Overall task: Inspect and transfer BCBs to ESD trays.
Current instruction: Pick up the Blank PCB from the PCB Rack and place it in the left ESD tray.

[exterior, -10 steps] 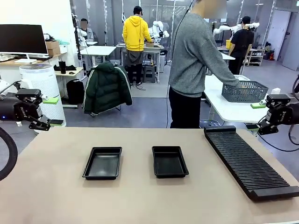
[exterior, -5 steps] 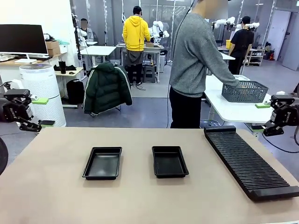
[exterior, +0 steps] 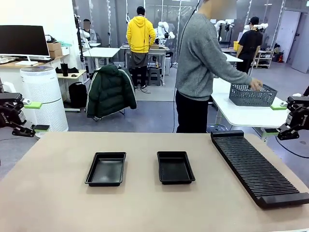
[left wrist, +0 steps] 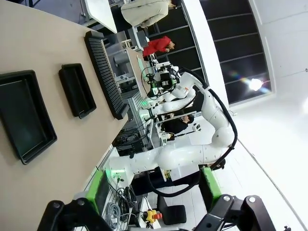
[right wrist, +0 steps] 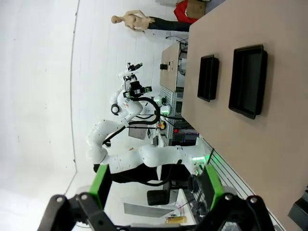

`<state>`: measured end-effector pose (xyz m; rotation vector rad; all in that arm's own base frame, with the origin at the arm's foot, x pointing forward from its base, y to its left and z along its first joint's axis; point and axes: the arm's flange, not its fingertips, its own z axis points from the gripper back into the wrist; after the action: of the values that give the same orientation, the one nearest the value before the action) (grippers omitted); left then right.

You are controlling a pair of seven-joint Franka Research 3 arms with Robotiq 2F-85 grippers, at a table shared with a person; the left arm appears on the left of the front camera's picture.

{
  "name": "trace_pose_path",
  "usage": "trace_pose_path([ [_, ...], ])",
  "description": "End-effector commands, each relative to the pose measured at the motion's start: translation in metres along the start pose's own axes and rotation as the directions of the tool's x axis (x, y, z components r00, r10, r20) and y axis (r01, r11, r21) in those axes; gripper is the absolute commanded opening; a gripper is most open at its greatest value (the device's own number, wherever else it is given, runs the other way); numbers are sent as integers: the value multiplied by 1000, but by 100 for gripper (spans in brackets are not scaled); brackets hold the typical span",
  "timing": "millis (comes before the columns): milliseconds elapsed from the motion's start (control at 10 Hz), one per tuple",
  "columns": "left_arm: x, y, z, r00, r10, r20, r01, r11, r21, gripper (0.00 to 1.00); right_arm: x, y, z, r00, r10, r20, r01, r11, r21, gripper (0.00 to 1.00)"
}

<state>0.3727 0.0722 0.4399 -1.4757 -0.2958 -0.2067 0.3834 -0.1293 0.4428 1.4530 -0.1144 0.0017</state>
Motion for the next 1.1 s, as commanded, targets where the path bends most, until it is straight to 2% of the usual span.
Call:
trace_pose_path([
  [0,-9,-2,3,999,-35,11,35,999,-22,100,-3,8,-2,1000,-12,27,11,1000,19,100],
  [100,-8,-3,5,999,-38,18,38,999,-8,100,-5,9,-1,999,3,37,-4,1000,21,100],
  [200,0,0,1,1000,-3,3,3,1000,0,100,-1,2,0,1000,5,0,-5,1000,-1,100],
  [1000,0,0,1,1000,-3,3,3,1000,0,100,-1,2,0,1000,5,0,-5,1000,-1,100],
])
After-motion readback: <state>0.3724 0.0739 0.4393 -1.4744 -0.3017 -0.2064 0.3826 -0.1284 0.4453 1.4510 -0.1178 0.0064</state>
